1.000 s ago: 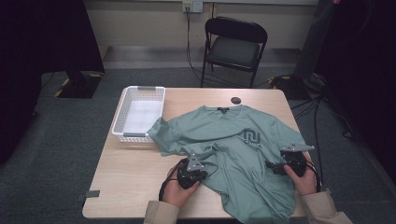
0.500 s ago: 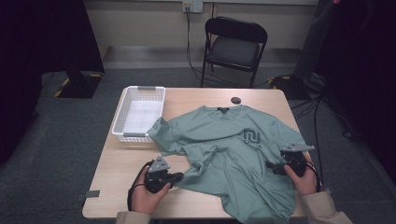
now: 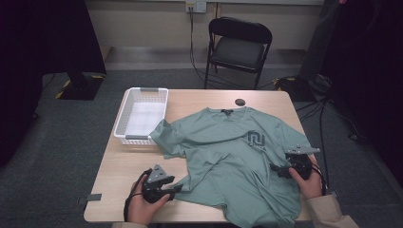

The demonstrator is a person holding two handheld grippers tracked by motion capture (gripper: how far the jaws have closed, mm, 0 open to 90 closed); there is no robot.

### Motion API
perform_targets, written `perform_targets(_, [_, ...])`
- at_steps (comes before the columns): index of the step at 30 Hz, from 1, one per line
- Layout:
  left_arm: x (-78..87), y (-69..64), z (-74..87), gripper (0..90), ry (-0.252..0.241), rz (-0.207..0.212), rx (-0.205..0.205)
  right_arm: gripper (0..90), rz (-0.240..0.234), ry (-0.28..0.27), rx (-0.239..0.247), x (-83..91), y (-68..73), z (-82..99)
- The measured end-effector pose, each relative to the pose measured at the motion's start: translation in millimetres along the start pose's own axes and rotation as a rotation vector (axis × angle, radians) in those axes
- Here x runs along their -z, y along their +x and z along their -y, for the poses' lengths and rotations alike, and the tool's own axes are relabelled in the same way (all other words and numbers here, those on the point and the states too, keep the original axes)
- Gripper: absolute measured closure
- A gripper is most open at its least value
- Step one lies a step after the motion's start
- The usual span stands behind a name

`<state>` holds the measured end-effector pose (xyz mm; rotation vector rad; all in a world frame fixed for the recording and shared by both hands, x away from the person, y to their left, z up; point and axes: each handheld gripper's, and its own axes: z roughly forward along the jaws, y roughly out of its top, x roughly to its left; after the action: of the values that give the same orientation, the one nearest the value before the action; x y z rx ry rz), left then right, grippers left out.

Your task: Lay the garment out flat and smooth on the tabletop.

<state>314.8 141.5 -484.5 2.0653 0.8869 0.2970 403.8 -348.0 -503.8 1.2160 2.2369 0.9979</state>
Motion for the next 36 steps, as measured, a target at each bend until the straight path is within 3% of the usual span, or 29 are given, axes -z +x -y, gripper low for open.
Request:
perform_targets(4, [-24.0,-13.9,-13.6,51.0,0.036,0.023,-0.059,11.7,0.0,0.0,0.0,0.0,0.0,0.0])
perform_targets(6, [-36.7,-17.6,-19.1,50.9,0.06,0.015,-0.092,11.7,0.0,0.0,0.0,0.0,0.0,0.0])
perform_targets(8, [-44.0,-17.3,-22.6,57.7,0.076,0.013,-0.096,11.7,0.0,0.0,0.0,0.0,0.0,0.0])
perform_targets(12, [-50.5,-10.9,-28.6,80.4,0.091,0.026,-0.039,11.7,0.0,0.0,0.0,0.0,0.0,0.0])
perform_targets(14, [-47.2,-6.1,-30.0,87.4,0.081,0.034,-0.012,11.7,0.0,0.0,0.0,0.0,0.0,0.0])
perform_targets(25, [-12.7,36.5,-22.6,89.1,0.022,-0.055,0.097,11.5,0.0,0.0,-0.001,0.0,0.1,0.0])
perform_targets(27, [-11.2,41.6,-20.1,87.2,0.018,-0.077,0.108,11.5,0.0,0.0,0.0,-0.2,0.0,-0.1])
perform_targets(28, [-11.9,42.0,-18.7,81.4,0.01,-0.095,0.11,11.5,0.0,0.0,0.0,-0.2,0.0,-0.1])
perform_targets(30, [-13.2,39.0,-16.5,61.5,-0.009,-0.131,0.088,11.5,0.0,0.0,0.0,-0.2,0.0,-0.1])
perform_targets(31, [-12.7,35.2,-16.2,57.0,-0.016,-0.133,0.072,11.5,0.0,0.0,0.0,-0.2,0.0,-0.1])
perform_targets(33, [-12.2,24.7,-17.7,47.9,-0.032,-0.106,0.05,11.5,0.0,0.0,0.0,-0.2,0.0,-0.1])
perform_targets(36, [-16.7,8.2,-22.8,45.4,-0.027,-0.065,-0.006,11.4,0.0,0.0,0.001,-0.3,0.1,-0.2])
